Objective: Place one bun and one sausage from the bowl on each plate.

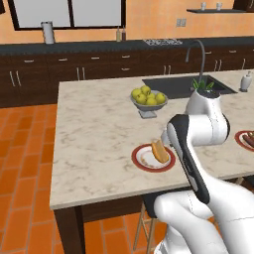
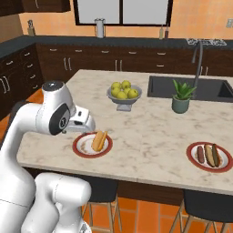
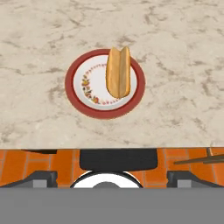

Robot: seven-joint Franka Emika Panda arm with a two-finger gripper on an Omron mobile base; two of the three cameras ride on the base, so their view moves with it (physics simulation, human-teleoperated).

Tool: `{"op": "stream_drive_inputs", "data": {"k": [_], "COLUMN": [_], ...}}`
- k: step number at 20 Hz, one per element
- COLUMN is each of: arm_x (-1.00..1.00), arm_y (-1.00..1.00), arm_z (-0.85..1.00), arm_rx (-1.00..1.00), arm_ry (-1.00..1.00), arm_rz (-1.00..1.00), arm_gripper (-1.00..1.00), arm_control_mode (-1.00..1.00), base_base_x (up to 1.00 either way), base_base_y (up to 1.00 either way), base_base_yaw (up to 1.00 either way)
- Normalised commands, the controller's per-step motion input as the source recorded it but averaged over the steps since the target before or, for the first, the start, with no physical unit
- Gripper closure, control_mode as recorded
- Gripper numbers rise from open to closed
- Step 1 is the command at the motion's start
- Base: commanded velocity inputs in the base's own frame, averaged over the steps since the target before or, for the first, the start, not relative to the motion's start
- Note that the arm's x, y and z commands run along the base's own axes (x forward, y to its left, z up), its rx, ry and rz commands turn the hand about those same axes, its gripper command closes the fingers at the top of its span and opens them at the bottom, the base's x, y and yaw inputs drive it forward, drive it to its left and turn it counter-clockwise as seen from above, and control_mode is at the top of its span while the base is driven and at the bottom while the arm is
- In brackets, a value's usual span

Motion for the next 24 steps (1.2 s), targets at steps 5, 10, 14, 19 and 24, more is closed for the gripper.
{"op": "stream_drive_inputs", "data": {"k": [5,10,14,19,24], "arm_x": [-0.32,0.0,0.0,0.0,0.0], "arm_y": [0.0,0.0,0.0,0.0,0.0], "arm_z": [0.35,0.0,0.0,0.0,0.0], "arm_rx": [0.0,0.0,0.0,0.0,0.0], "arm_ry": [0.0,0.0,0.0,0.0,0.0], "arm_rz": [0.0,0.0,0.0,0.0,0.0], "arm_gripper": [-1.0,-1.0,-1.0,-1.0,-1.0], "arm_control_mode": [-1.0,1.0,1.0,1.0,1.0], "base_base_x": [0.0,-0.56,-0.33,-0.02,0.0], "base_base_y": [0.0,-0.55,-0.99,-1.0,-1.0], "base_base_yaw": [0.0,-0.03,-0.08,-0.02,0.01]}}
